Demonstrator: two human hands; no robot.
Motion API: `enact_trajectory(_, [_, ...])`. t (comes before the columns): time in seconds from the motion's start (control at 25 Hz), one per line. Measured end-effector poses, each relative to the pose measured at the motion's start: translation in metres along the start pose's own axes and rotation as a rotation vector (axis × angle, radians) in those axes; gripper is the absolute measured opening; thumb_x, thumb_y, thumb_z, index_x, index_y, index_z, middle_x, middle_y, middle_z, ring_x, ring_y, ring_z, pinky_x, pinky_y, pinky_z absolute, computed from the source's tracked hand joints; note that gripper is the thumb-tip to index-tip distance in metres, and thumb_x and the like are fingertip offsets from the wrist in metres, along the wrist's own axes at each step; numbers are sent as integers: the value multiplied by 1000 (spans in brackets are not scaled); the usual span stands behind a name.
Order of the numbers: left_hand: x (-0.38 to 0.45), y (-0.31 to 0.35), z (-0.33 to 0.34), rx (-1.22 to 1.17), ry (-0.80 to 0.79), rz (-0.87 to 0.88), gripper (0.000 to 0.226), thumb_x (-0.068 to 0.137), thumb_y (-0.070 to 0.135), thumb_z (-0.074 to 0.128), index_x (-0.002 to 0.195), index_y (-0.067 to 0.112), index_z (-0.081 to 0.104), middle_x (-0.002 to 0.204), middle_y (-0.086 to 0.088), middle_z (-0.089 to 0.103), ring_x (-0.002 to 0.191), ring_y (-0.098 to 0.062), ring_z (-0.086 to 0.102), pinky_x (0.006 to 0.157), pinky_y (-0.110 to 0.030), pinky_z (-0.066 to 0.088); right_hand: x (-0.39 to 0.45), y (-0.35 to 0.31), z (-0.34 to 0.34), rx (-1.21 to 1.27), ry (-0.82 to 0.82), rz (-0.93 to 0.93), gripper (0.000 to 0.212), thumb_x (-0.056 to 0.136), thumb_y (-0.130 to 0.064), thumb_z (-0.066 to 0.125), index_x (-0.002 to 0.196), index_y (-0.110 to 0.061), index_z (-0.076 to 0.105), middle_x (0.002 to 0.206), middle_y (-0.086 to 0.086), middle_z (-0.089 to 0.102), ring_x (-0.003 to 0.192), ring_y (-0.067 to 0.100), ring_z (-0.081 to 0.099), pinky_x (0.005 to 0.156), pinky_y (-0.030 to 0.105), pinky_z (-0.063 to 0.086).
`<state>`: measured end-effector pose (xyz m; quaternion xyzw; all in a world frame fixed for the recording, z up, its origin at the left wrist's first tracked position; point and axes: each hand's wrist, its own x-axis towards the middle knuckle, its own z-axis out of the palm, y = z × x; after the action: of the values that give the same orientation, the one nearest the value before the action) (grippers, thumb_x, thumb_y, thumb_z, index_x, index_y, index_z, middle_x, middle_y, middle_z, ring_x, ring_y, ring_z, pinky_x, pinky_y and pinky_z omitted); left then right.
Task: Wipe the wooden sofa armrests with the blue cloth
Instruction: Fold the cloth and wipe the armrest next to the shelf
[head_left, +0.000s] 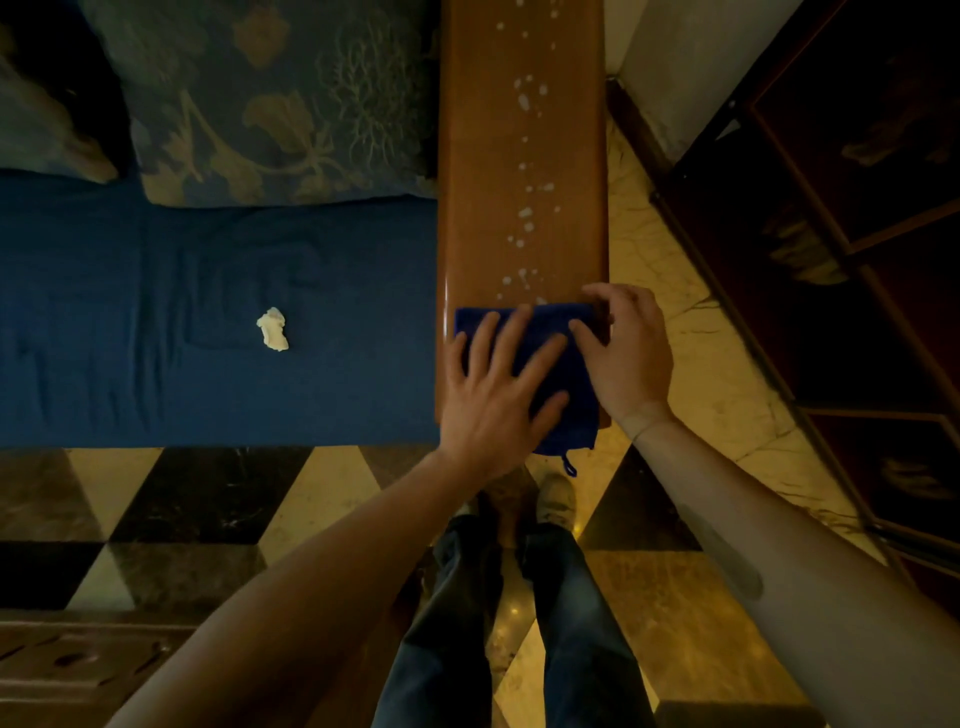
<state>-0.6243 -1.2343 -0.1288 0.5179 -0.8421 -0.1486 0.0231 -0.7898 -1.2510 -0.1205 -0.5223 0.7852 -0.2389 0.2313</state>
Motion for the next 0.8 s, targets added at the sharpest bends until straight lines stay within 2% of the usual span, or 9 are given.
enact_trajectory(0.08, [-3, 1, 13, 128, -89, 111, 69, 96, 66, 32, 156, 34, 20, 166, -8, 12, 152, -37, 8, 116, -65, 12, -2, 1, 5, -115, 4, -116, 33, 95, -27, 56, 128, -26, 57, 138, -3, 50, 125, 21, 48, 97, 37, 46])
enact_trajectory(0.28, [32, -3, 10, 193, -73, 112, 85, 90, 77, 25, 158, 28, 9, 167, -6, 7, 153, -35, -1, 115, -68, 5, 11, -6, 23, -274, -91, -307, 44, 103, -39, 37, 143, -23, 48, 157, -1, 38, 148, 26, 28, 118, 51, 23])
enact_trajectory(0.4, [90, -13, 0, 196, -49, 70, 90, 87, 78, 20, 158, 26, 2, 167, -5, 6, 153, -31, -4, 117, -66, 3, 57, -18, 25, -282, -229, -355, 54, 104, -49, 24, 153, -28, 32, 163, -6, 26, 153, 24, 14, 122, 55, 9])
enact_trajectory(0.52, [153, -36, -9, 227, -31, 86, 92, 85, 81, 18, 158, 27, 4, 167, -2, 5, 154, -29, -2, 118, -64, 2, 120, -26, 28, -238, -257, -327, 57, 104, -50, 16, 158, -30, 14, 167, -9, 9, 154, 19, 1, 123, 53, 3])
enact_trajectory(0.68, [188, -57, -14, 201, -25, 131, 80, 89, 79, 17, 157, 37, 9, 167, 1, 7, 154, -29, 2, 119, -63, 1, 146, -14, 31, -191, -212, -244, 59, 105, -49, 16, 158, -26, 6, 168, -5, 3, 154, 21, -2, 124, 52, 7])
enact_trajectory(0.8, [166, -52, -10, 121, 10, -10, 73, 91, 75, 20, 155, 42, 10, 167, 1, 5, 154, -30, 1, 119, -63, 3, 109, 13, 30, -8, -207, -68, 61, 104, -53, 17, 158, -28, 2, 168, -4, 2, 154, 18, 5, 123, 48, 18])
